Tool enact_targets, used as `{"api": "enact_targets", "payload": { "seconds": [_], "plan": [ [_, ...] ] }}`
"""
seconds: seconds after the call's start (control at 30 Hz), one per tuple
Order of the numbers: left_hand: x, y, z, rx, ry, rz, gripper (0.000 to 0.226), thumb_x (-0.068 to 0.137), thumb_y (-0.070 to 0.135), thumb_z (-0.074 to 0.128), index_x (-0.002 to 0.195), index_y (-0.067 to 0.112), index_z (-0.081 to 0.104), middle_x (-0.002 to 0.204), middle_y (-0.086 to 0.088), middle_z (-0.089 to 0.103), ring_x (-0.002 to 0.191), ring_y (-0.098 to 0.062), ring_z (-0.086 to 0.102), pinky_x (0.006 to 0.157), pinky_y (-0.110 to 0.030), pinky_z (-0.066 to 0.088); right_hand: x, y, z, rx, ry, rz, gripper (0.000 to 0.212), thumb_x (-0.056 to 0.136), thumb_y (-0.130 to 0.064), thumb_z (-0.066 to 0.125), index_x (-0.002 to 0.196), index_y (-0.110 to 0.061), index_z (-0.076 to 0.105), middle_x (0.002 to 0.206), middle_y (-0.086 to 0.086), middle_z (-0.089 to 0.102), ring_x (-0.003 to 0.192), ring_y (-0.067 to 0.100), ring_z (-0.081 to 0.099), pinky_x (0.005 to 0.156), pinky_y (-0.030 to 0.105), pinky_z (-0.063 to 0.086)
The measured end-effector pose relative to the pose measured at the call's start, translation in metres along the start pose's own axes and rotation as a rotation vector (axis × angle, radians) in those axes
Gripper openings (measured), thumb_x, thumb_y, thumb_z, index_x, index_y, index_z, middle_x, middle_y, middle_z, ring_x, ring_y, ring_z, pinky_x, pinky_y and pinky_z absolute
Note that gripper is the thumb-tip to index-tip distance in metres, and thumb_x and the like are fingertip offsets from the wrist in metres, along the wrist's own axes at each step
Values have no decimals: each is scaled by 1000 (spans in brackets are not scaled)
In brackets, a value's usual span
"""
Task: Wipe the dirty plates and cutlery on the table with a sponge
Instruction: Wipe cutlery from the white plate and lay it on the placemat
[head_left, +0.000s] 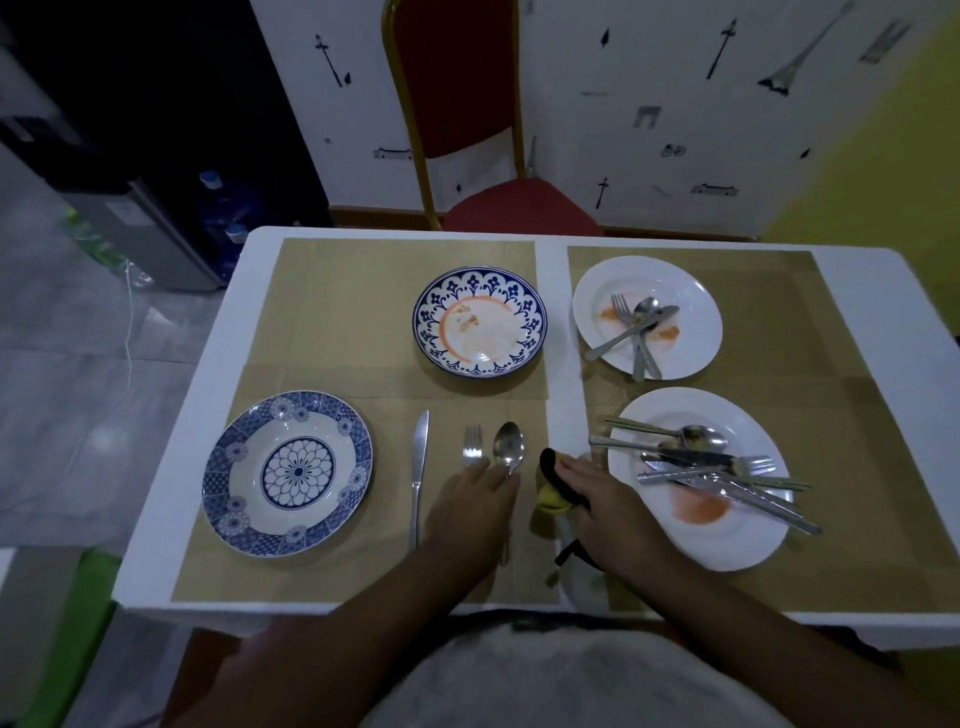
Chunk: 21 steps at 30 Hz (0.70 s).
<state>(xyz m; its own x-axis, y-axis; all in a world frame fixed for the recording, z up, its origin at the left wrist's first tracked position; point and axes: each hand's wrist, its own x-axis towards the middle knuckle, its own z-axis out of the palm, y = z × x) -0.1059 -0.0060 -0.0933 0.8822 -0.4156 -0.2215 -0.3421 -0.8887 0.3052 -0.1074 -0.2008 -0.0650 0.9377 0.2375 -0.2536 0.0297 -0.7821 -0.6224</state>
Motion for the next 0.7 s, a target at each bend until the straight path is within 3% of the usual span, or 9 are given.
{"api": "enact_targets", "payload": {
  "seconds": [0.03, 0.1, 0.13, 0.2, 0.7],
  "plan": [
    [1, -1, 1, 86, -10, 47, 76, 57, 25, 90, 128, 12, 66, 133, -10, 65, 124, -34, 61, 94, -43, 54, 1, 1, 1, -11, -4, 4, 68, 82, 7, 43, 142, -23, 36, 147, -8, 34, 137, 9, 26, 112, 18, 15],
    [1, -1, 4, 152, -114, 87, 87, 79, 31, 78, 152, 9, 37, 161, -12, 30, 149, -35, 27, 117, -47, 29, 1, 3, 3, -31, -17, -1, 67, 84, 5, 44, 143, -23, 33, 149, -6, 33, 139, 12, 25, 114, 23, 16],
    [1, -1, 6, 164, -186, 73, 86, 88, 33, 69, 157, 9, 23, 166, -11, 14, 154, -33, 10, 122, -47, 16, 1, 3, 2, -41, -24, -7, 66, 85, 4, 44, 144, -23, 32, 150, -6, 32, 139, 12, 24, 114, 22, 15],
    [2, 2, 7, 174, -215, 51, 85, 94, 35, 62, 159, 11, 12, 168, -10, 3, 154, -30, -2, 124, -44, 3, 1, 3, 2, -58, -28, -14, 64, 86, 4, 45, 144, -20, 32, 150, -4, 32, 139, 14, 24, 111, 18, 11],
    [1, 18, -1, 121, -143, -3, 83, 96, 41, 59, 159, 14, 12, 168, -7, 8, 155, -26, 1, 125, -40, 4, 4, 11, -13, -26, -12, -53, 62, 85, 2, 47, 144, -16, 33, 150, 1, 33, 139, 14, 25, 110, 16, 9]
  ]
}}
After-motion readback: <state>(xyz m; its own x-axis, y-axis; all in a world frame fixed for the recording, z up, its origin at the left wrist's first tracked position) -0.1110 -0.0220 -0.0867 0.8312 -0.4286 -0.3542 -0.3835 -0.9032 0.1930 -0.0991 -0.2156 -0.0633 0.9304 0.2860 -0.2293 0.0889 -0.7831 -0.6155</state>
